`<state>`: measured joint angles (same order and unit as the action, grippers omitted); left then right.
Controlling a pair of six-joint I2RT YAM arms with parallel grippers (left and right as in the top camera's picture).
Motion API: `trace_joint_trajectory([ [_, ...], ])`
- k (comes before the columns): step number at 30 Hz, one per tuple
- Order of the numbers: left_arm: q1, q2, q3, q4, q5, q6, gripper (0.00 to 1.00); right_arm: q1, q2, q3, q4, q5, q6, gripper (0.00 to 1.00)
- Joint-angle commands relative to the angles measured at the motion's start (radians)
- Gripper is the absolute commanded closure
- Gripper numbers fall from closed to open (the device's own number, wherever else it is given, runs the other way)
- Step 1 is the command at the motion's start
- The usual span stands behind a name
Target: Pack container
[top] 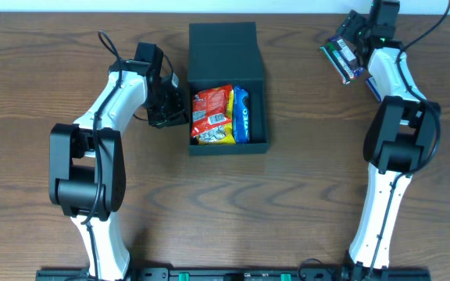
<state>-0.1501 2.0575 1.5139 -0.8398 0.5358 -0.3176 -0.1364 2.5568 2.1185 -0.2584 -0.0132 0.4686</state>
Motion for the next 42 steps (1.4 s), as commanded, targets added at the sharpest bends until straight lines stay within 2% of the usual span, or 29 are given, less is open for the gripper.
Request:
trace_joint_trajectory([
  [1,-0.006,0.015,-0.005,-0.005,0.004,0.003,0.94,0.0,0.031,0.021,-0.02,-0.063,0.055,0.19],
  [9,-0.006,0.015,-0.005,-0.005,0.004,0.003,0.94,0.0,0.048,0.021,-0.068,-0.082,0.08,0.19],
  [16,-0.006,0.015,-0.005,-0.004,0.003,0.003,0.94,0.0,0.049,0.021,-0.144,-0.221,0.063,0.23],
  [20,-0.006,0.015,-0.005,0.001,0.003,0.003,0.94,0.009,0.049,0.021,-0.232,-0.315,-0.002,0.28],
  [27,-0.006,0.015,-0.005,0.003,-0.005,0.003,0.94,0.072,0.044,0.021,-0.436,-0.341,-0.195,0.28],
  [35,-0.006,0.015,-0.005,0.003,-0.015,0.003,0.94,0.198,0.026,0.022,-0.553,-0.096,-0.268,0.26],
  [39,-0.006,0.015,-0.005,0.003,-0.015,0.003,0.94,0.27,0.024,0.023,-0.568,0.119,-0.264,0.16],
  [42,-0.006,0.015,-0.005,0.002,-0.015,0.003,0.94,0.32,0.024,0.023,-0.565,0.21,-0.264,0.11],
])
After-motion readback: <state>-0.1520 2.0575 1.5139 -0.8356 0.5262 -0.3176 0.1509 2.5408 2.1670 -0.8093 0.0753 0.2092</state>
